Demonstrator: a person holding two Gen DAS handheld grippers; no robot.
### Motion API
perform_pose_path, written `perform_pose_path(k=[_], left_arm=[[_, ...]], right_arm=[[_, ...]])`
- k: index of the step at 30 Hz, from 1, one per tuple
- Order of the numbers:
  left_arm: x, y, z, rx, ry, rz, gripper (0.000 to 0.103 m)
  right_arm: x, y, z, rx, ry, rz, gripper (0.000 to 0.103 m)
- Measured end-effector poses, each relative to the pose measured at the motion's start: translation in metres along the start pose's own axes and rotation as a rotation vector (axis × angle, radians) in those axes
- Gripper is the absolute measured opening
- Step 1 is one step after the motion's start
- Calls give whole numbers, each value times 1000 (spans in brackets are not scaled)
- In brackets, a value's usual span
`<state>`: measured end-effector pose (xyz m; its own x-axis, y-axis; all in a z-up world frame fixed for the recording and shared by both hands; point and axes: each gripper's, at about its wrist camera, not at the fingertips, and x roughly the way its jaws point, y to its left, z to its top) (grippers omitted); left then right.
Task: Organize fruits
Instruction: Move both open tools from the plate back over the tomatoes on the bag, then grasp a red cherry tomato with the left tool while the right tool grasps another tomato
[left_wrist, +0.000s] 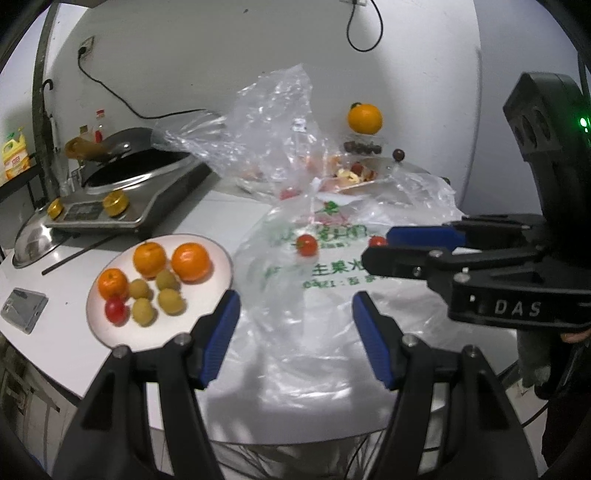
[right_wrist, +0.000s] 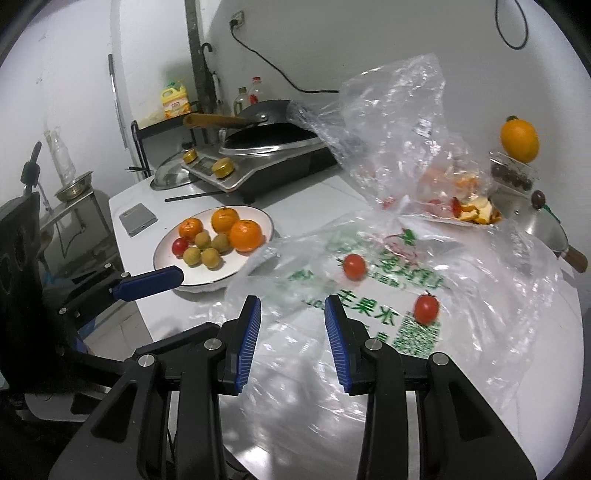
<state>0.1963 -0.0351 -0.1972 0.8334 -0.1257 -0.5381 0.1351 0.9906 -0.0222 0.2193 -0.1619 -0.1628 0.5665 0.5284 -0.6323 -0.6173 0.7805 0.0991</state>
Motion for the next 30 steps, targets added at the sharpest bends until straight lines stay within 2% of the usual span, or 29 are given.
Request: perform_pose_path(k=[18, 30], left_arm=[[30, -24, 32, -8, 4, 16, 65], [71, -31, 51, 25, 31, 27, 65]], right_arm=[[-15, -54, 8, 25, 10, -36, 38], [6, -93, 10, 64, 39, -53, 38]])
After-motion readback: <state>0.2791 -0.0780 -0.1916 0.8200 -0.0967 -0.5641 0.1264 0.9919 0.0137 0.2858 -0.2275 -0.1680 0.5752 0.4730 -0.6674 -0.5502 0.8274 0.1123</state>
